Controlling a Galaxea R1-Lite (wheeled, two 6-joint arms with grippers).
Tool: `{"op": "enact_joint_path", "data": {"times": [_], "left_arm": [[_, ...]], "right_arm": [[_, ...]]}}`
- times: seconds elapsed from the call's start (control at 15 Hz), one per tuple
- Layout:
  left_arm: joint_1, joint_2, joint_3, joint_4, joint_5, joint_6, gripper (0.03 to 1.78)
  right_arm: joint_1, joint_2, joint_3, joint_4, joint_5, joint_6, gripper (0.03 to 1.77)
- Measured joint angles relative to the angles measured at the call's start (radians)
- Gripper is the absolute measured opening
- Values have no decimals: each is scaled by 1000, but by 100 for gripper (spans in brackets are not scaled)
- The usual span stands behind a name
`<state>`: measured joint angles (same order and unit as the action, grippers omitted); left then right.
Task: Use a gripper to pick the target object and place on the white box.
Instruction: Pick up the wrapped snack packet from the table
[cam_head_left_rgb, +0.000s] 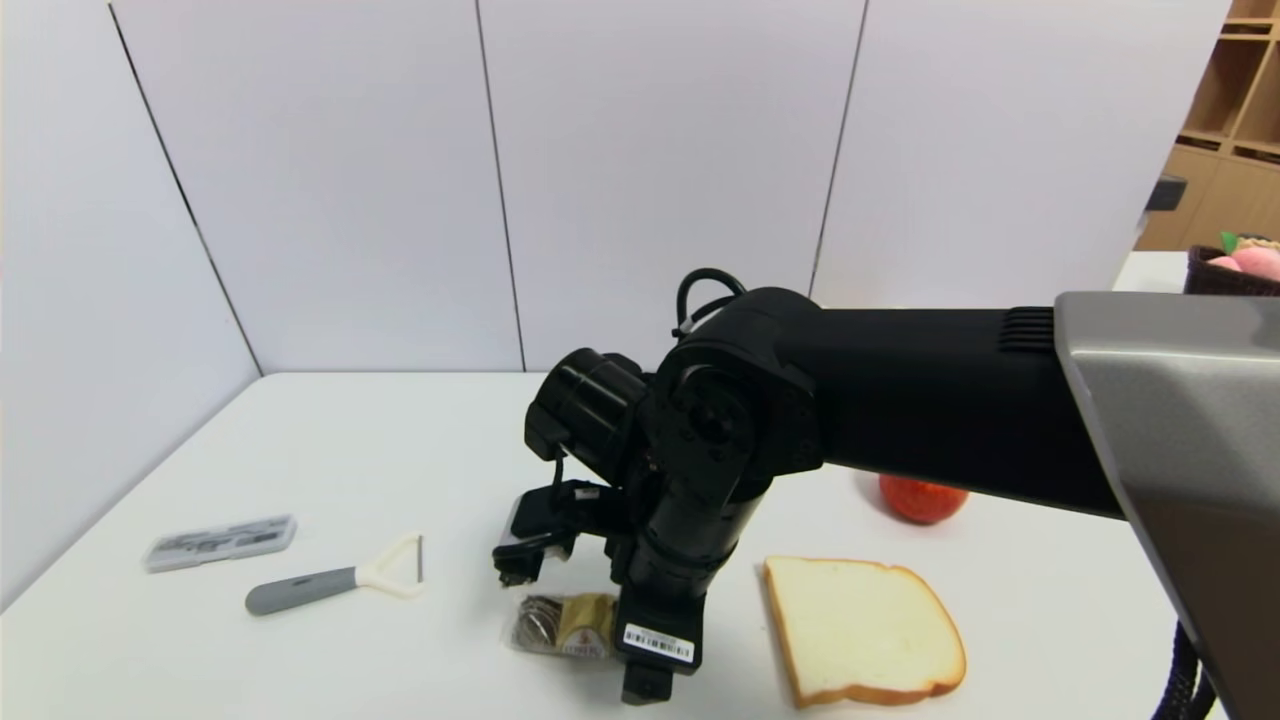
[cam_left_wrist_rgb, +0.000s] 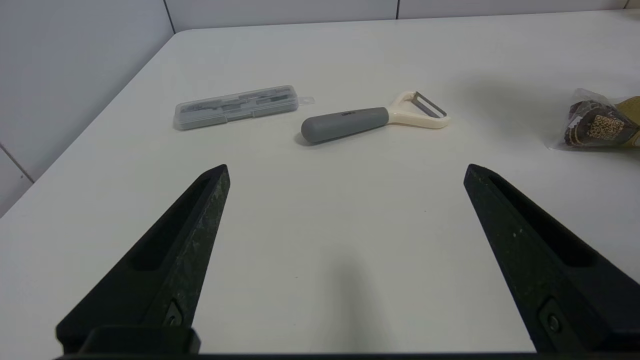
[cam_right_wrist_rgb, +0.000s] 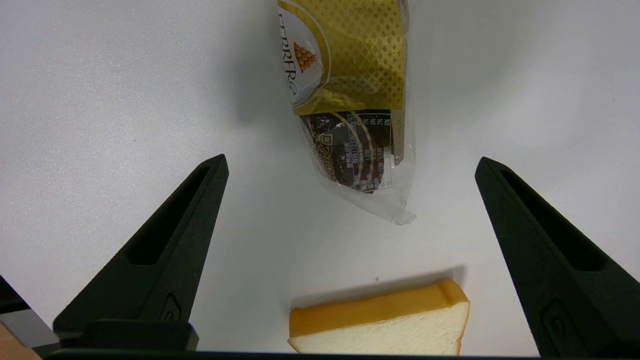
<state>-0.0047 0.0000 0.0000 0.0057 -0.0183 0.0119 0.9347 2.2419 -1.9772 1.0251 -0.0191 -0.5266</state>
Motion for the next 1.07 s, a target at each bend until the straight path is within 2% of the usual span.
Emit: {"op": "enact_joint_path", "data": {"times": [0.13,0.33,1.07], "left_arm": [[0,0,0,0,0,0,169],[0,0,0,0,0,0,169],[0,0,0,0,0,0,169]], "right_arm": [[-2,0,0,0,-16,12,171],[-3,2,0,0,-20,93,171],[9,5,1,50,-8,106,171]]}}
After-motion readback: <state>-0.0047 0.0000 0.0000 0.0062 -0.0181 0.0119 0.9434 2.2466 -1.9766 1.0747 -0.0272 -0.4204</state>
